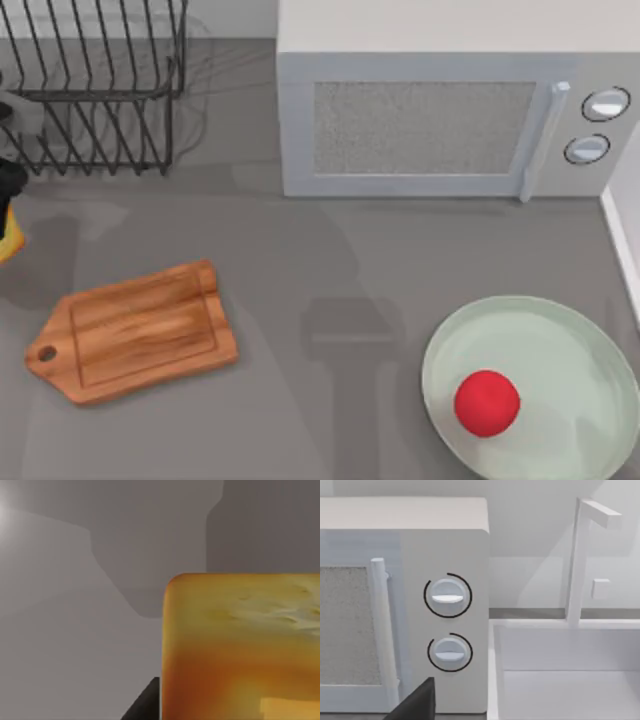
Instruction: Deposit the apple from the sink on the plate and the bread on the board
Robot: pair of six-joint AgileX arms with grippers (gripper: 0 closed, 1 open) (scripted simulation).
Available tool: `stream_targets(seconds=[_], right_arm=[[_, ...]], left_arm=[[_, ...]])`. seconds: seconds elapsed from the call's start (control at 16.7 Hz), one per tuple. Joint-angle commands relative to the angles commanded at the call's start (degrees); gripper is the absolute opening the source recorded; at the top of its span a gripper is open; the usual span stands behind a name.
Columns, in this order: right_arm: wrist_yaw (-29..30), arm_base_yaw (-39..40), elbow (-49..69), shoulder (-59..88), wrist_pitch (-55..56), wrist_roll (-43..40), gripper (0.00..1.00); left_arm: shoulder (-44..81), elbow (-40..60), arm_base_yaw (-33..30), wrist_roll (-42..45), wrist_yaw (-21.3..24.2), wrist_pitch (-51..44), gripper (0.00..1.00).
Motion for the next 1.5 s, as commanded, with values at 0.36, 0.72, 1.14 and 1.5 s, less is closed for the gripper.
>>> stream_targets(seconds=[0.36,0.72,1.14,1.5], right_arm=[[0.0,0.0,0.0,0.0,0.0,0.0,1.00],[0.0,0.0,0.0,0.0,0.0,0.0,1.00],[0.0,0.0,0.0,0.0,0.0,0.0,1.00],[0.0,0.0,0.0,0.0,0.0,0.0,1.00]], left_arm=[[-5.5,-8.1,-6.3,41.0,0.7,1.5,0.00],[-14.2,-17.5,-13.1,86.1,1.8,5.2,0.00],[-23.7,-27.7,-19.5,121.3,3.0,9.5,0.00],[-26.5,-30.7,-21.1,128.5,3.4,10.8,0.00]])
